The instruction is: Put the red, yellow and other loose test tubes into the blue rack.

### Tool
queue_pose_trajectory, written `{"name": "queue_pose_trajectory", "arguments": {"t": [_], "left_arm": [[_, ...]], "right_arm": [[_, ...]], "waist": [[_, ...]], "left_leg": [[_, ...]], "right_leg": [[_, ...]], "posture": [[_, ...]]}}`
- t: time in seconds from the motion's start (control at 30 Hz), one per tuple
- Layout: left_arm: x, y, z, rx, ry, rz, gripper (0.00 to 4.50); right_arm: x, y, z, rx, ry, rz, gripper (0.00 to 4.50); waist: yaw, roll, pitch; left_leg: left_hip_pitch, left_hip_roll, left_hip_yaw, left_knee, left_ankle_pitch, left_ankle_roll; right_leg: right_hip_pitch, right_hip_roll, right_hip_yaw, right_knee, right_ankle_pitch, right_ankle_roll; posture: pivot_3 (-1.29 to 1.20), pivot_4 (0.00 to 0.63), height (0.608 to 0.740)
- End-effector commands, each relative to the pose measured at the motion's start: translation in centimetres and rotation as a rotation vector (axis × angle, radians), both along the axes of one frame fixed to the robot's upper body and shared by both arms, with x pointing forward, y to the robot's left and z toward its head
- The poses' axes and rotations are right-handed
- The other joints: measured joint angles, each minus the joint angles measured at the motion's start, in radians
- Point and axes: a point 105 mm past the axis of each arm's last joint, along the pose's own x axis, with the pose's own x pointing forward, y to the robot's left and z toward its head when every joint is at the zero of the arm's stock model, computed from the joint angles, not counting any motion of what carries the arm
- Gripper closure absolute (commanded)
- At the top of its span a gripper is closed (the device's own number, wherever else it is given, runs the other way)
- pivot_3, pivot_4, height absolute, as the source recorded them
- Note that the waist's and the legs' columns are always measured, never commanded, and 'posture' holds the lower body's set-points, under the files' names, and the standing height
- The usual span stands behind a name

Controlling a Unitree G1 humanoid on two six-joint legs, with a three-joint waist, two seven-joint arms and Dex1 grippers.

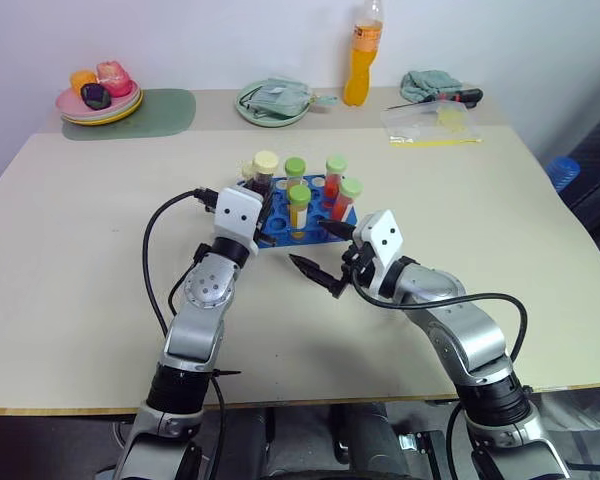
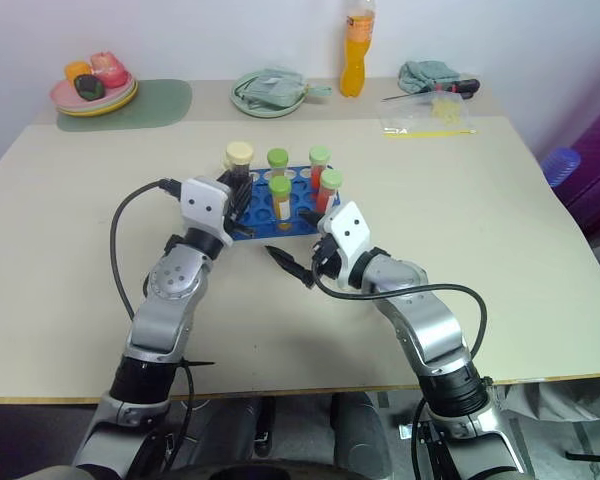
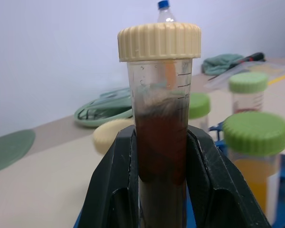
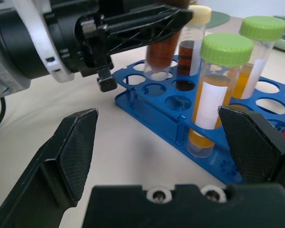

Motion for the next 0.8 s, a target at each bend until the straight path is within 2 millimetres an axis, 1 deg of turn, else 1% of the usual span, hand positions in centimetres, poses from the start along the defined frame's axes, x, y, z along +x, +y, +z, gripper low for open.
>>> {"name": "queue_pose_trajectory", "arguments": {"t": [0.03,0.17,0.37,0.73,0.8], "left_arm": [[-0.3,-0.1,0.7,-0.008,-0.038,-0.026,3.73],[-0.5,-0.3,-0.1,0.015,-0.018,-0.041,3.73],[-0.4,-0.3,-0.7,-0.027,0.026,-0.054,3.73],[-0.2,-0.3,-1.2,-0.050,0.028,-0.058,3.73],[-0.1,-0.4,-1.5,-0.082,0.042,-0.068,3.73]], "right_arm": [[-0.1,-0.2,1.3,0.020,-0.049,-0.008,0.00],[-0.1,-0.3,1.3,0.021,-0.049,-0.012,0.00],[-0.1,-0.3,1.3,0.023,-0.047,-0.009,0.00],[-0.1,0.0,1.3,0.025,-0.048,0.002,0.00],[-0.1,0.0,1.3,0.026,-0.048,0.004,0.00]], "waist": [[0.002,0.000,0.000],[0.000,0.000,0.000],[0.001,0.000,0.000],[0.001,0.000,0.000],[0.001,0.000,0.000]], "left_leg": [[0.000,0.000,0.000,0.000,0.000,0.000],[0.000,0.000,0.000,0.000,0.000,0.000],[0.000,0.000,0.000,0.000,0.000,0.000],[0.000,0.000,0.000,0.000,0.000,0.000],[0.000,0.000,0.000,0.000,0.000,0.000]], "right_leg": [[0.000,0.000,0.000,0.000,0.000,0.000],[0.000,0.000,0.000,0.000,0.000,0.000],[0.000,0.000,0.000,0.000,0.000,0.000],[0.000,0.000,0.000,0.000,0.000,0.000],[0.000,0.000,0.000,0.000,0.000,0.000]], "posture": [[0.00,0.150,0.740],[0.00,0.150,0.740],[0.00,0.150,0.740],[0.00,0.150,0.740],[0.00,0.150,0.740]]}}
